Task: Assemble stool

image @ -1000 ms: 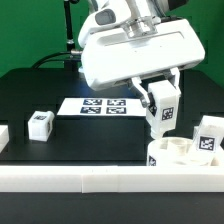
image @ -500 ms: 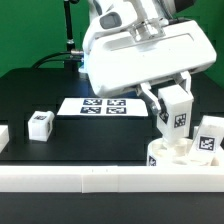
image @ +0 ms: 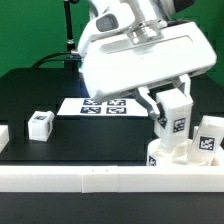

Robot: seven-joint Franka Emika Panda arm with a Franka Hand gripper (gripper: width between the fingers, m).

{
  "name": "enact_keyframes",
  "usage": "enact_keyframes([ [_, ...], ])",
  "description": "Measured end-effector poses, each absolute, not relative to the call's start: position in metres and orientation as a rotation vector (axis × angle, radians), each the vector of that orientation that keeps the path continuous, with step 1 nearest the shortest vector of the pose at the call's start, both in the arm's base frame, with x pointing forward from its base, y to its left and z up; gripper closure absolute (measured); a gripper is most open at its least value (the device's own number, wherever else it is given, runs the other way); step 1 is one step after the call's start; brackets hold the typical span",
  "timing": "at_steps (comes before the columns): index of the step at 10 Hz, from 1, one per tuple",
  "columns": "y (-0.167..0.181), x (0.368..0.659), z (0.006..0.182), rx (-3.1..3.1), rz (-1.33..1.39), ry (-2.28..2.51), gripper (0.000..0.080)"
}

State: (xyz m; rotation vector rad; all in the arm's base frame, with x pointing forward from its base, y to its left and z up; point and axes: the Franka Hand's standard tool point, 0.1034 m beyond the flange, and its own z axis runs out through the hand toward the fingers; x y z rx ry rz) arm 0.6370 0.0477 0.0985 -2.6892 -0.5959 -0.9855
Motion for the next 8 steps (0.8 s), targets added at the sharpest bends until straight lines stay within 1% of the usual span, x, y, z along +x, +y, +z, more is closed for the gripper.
enact_keyframes([
  [3, 0.030, 0.626, 0.098, -2.695, -1.061, -0.638, 0.0463],
  [4, 0.033, 0.624, 0.094, -2.694, -1.019, -0.637, 0.0463],
  [6, 0.034, 0.625, 0.095, -2.692, -1.020, -0.632, 0.0463],
  [8, 0.049, 0.625, 0.099, -2.674, -1.019, -0.625, 0.0463],
])
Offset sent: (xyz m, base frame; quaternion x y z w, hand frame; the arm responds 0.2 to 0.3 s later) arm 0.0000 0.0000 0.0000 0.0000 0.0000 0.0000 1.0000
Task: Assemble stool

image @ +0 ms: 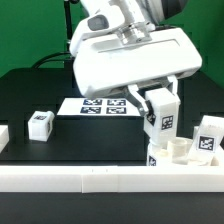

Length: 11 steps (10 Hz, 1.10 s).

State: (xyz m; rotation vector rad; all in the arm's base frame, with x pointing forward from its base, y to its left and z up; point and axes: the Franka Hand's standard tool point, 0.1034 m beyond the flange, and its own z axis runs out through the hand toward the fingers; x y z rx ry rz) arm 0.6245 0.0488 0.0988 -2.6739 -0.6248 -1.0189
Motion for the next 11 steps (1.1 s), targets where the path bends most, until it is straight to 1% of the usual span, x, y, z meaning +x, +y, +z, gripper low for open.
enact_keyframes([
  [3, 0.048, 0.624, 0.097, -2.674, -1.014, -0.622, 0.0463],
  [5, 0.049, 0.622, 0.091, -2.669, -1.006, -0.615, 0.0463],
  [8, 0.055, 0.623, 0.091, -2.662, -1.017, -0.618, 0.0463],
  [9, 0.054, 0.623, 0.089, -2.661, -1.015, -0.611, 0.0463],
  [10, 0.052, 0.620, 0.082, -2.659, -1.009, -0.605, 0.0462],
  [11, 0.049, 0.619, 0.080, -2.651, -1.027, -0.604, 0.0462],
])
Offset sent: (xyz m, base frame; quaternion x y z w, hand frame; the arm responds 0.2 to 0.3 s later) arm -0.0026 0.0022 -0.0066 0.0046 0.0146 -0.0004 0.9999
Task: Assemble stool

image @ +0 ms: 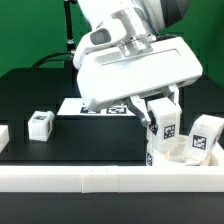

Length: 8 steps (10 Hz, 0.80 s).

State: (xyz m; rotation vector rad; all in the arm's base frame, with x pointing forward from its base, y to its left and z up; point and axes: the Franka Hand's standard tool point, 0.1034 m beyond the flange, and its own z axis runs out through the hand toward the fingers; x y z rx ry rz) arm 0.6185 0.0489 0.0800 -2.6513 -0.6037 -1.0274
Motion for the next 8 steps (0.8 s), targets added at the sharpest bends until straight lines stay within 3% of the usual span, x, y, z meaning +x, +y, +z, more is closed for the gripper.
enact_keyframes([
  [6, 0.045, 0.606, 0.071, -2.593, -1.022, -0.659, 0.0462],
  [7, 0.046, 0.605, 0.070, -2.592, -1.013, -0.662, 0.0295],
  [8, 0.047, 0.606, 0.072, -2.597, -0.982, -0.666, 0.0295],
])
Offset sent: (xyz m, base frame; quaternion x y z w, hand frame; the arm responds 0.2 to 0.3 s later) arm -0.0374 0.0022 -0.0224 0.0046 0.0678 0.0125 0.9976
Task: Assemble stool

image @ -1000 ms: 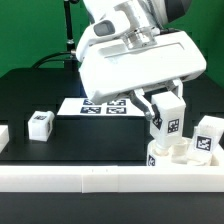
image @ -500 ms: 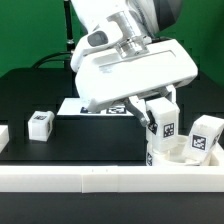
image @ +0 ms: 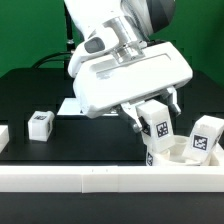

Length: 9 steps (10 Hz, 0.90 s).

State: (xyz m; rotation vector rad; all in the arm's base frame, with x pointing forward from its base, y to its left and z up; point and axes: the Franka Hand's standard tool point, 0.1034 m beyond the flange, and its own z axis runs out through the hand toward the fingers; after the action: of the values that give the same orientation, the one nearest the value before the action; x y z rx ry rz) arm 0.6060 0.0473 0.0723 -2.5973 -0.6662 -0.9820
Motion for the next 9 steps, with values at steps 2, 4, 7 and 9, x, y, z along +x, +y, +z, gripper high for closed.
enact_keyframes([
  [2, 0.047, 0.612, 0.090, -2.613, -0.992, -0.706, 0.0157],
  [4, 0.035, 0.617, 0.108, -2.644, -0.992, -0.757, 0.0151],
  [7, 0.018, 0.620, 0.118, -2.672, -1.002, -0.768, 0.0150],
  [9, 0.018, 0.620, 0.117, -2.671, -1.000, -0.767, 0.0150],
])
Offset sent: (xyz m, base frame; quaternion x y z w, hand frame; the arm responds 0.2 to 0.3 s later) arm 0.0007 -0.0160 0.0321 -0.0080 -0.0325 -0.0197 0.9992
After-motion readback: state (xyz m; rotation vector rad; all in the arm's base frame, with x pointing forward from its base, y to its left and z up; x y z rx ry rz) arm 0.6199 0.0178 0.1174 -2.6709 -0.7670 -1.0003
